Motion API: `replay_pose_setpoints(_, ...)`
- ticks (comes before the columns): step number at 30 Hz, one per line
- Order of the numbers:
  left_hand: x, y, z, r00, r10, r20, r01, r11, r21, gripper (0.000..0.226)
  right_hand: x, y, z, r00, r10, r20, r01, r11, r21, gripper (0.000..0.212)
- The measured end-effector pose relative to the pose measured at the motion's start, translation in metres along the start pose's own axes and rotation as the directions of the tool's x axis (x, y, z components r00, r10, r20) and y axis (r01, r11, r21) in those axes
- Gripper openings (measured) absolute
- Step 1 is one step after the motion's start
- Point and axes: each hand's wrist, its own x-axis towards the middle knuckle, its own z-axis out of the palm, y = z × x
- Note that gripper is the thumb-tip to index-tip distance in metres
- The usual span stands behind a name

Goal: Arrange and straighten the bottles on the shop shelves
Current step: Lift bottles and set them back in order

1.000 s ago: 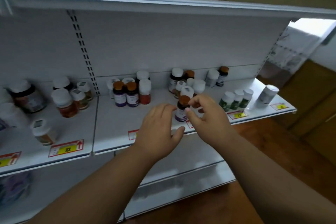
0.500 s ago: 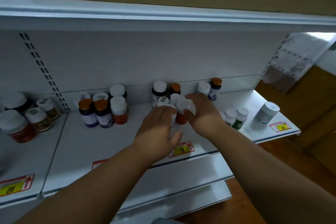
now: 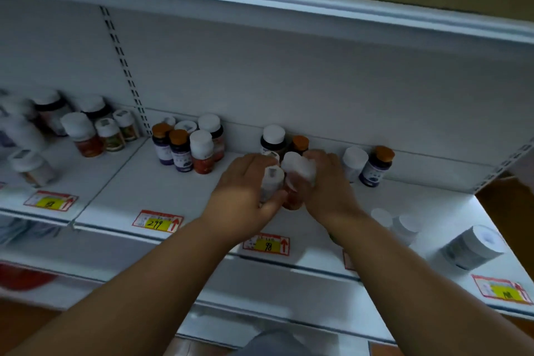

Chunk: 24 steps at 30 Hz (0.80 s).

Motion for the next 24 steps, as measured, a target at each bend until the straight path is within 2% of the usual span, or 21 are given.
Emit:
replay_pose_setpoints(2, -0.008, 0.005, -0.007, 0.998, -0.055, -0.012, 0.056, 0.998, 0.023, 0.056, -0.002, -0.010, -0.013, 0.992, 0.023, -0.128, 0.004, 0.977, 0.211, 0.036)
replay_pose_setpoints(5, -0.020, 0.010, -0.018, 0.984, -0.173, 0.030, 0.174, 0.983, -0.057, 0.075, -0.005, -0.039, -0.025, 0.984, 0.118, -0.131, -0.041, 0.876, 0.481, 0.037)
replay_pose_setpoints(8, -0.032, 0.015, -0.032, 0.962, -0.263, 0.076, 0.274, 0.919, -0.282, 0.084, -0.011, -0.071, -0.017, 0.995, 0.091, -0.036, -0.057, 0.839, 0.541, 0.044)
replay_pose_setpoints(10, -0.047, 0.009, -0.044, 0.949, -0.305, 0.086, 0.315, 0.882, -0.351, 0.083, -0.019, -0.092, -0.003, 1.000, 0.021, 0.014, -0.025, 0.812, 0.583, 0.034)
replay_pose_setpoints(14, -0.092, -0.018, -0.082, 0.919, -0.390, 0.052, 0.386, 0.869, -0.309, 0.080, -0.037, -0.138, 0.035, 0.988, -0.105, 0.112, 0.018, 0.803, 0.596, 0.020)
replay_pose_setpoints(18, -0.157, -0.058, -0.139, 0.887, -0.462, 0.005, 0.447, 0.855, -0.262, 0.074, -0.062, -0.211, 0.096, 0.950, -0.239, 0.203, 0.042, 0.737, 0.674, 0.024)
replay_pose_setpoints(24, -0.265, -0.134, -0.247, 0.816, -0.576, -0.061, 0.567, 0.815, -0.119, 0.072, -0.114, -0.340, 0.200, 0.883, -0.402, 0.243, 0.117, 0.689, 0.716, 0.021)
